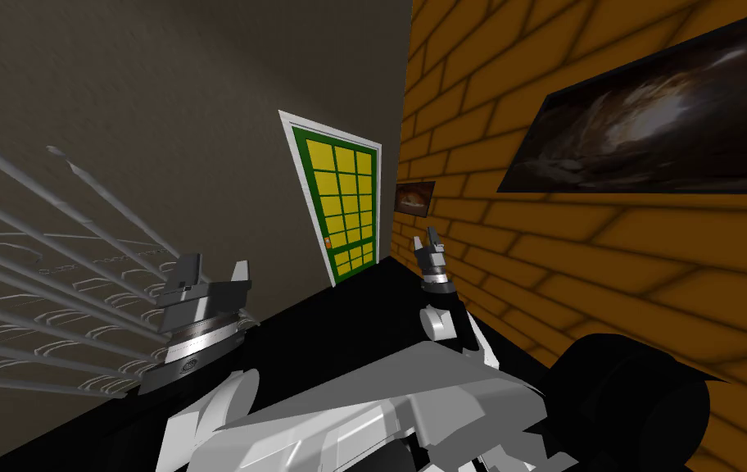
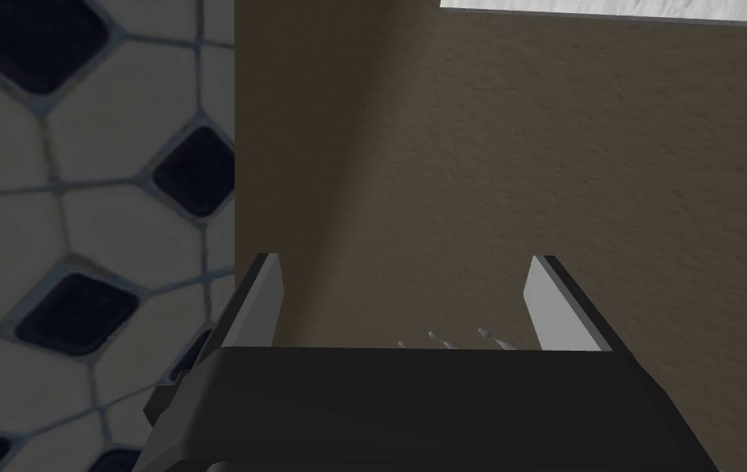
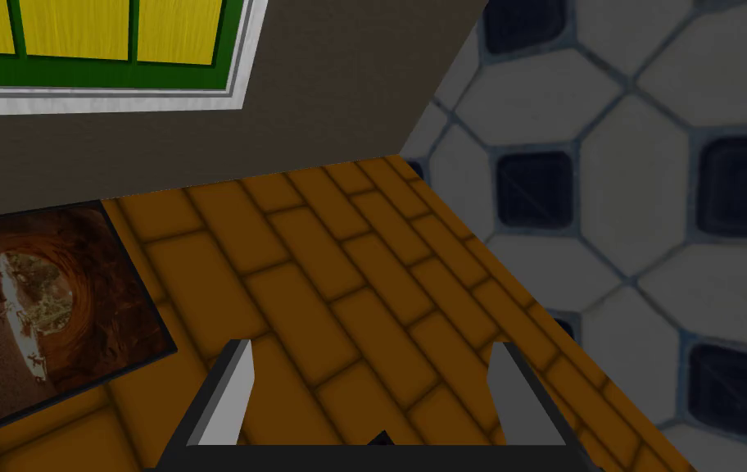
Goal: Pull the door open
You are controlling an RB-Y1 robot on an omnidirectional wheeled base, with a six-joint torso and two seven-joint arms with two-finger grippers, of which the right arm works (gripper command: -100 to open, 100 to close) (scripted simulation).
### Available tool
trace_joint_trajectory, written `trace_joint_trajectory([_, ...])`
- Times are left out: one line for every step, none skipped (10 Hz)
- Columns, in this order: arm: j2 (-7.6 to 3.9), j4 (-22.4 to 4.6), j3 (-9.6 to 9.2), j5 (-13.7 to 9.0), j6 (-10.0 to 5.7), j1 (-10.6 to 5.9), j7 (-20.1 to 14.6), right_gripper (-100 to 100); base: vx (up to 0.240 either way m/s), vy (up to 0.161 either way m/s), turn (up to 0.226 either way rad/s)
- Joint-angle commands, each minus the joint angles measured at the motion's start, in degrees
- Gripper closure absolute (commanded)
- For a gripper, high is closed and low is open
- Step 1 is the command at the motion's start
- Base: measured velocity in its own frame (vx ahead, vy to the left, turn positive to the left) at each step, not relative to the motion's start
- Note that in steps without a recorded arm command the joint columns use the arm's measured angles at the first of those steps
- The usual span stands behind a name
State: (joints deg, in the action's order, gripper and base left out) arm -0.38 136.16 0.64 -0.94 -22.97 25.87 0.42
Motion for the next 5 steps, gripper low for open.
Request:
trace_joint_trajectory([-0.5, -1.6, 0.14, 0.2, -0.47, -0.3, 1.5, -100, 0.061, 0.021, 0.091])
trace_joint_trajectory([-0.79, -2.7, 0.23, 0.3, -0.79, -0.5, 2.5, -100, 0.105, 0.071, 0.051])
trace_joint_trajectory([-1.07, -3.8, 0.33, 0.4, -1.11, -0.71, 3.5, -100, 0.121, 0.063, 0.056])
trace_joint_trajectory([-1.38, -5.1, 0.44, 0.5, -1.5, -0.95, 4.7, -100, 0.12, 0.058, 0.063])
trace_joint_trajectory([-1.72, -6.7, 0.58, 0.7, -1.96, -1.25, 6.1, -100, 0.13, 0.071, 0.091])
